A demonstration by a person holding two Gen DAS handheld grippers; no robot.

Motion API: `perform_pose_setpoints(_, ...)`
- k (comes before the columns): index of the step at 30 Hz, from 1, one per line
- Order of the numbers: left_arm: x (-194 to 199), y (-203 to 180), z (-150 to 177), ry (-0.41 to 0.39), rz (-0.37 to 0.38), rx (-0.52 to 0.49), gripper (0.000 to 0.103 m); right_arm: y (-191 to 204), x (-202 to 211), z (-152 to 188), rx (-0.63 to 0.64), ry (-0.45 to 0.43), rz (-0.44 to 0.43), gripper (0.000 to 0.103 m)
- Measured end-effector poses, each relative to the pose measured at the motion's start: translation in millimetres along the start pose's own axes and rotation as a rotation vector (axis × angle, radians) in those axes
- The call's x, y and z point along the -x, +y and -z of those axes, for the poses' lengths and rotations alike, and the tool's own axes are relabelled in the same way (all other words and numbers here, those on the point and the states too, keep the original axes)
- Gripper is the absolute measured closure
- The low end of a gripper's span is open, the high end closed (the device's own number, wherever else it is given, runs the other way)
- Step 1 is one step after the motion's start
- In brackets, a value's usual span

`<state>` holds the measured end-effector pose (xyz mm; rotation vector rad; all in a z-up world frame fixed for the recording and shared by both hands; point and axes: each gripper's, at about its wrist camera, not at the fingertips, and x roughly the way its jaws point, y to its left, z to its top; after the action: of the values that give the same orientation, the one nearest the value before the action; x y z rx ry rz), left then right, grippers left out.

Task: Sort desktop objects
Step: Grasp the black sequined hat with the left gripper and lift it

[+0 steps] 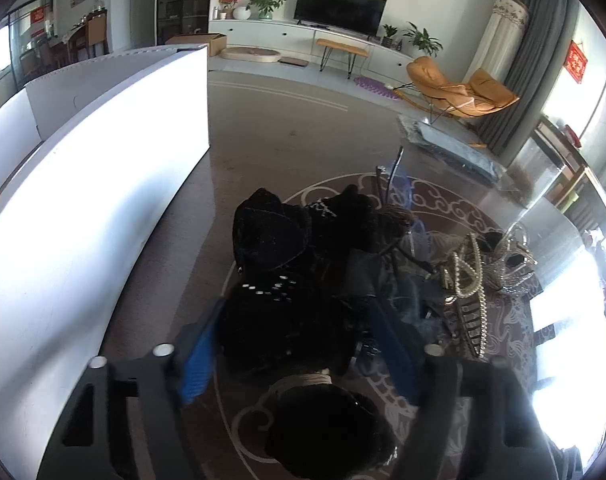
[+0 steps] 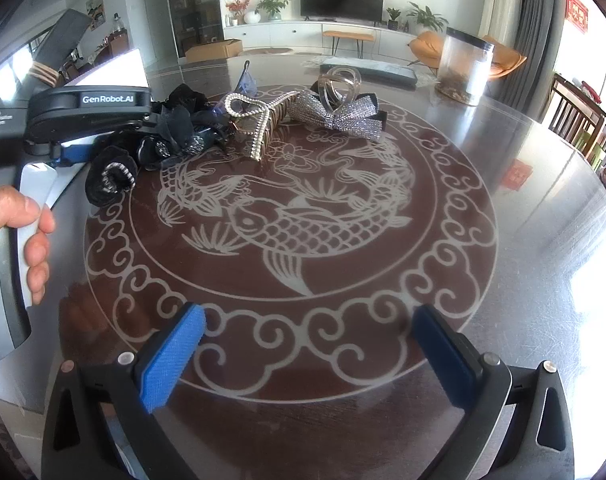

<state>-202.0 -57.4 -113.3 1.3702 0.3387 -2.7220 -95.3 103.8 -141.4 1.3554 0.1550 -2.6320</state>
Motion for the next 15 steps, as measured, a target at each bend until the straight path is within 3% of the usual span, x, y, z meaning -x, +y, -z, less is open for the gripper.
perform_pose_setpoints(3, 11, -6, 6, -0.016, 0.013, -0.068, 0.066, 0, 0, 0, 0.000, 0.000, 0.000, 0.000)
perform_pose_setpoints(5, 22, -2, 16, -0.003, 0.060, -0.069, 0.070, 0, 0, 0, 0.000, 0.000, 0.000, 0.000)
perform_pose_setpoints(13, 72, 13, 86, 0.086, 0.273, -0.142, 0.070, 0, 0, 0, 0.000, 0.000, 0.000, 0.000)
perform_pose_setpoints(15, 77, 16, 92, 0.098, 0.285, -0.140, 0.066, 0, 0, 0, 0.000, 0.000, 0.000, 0.000)
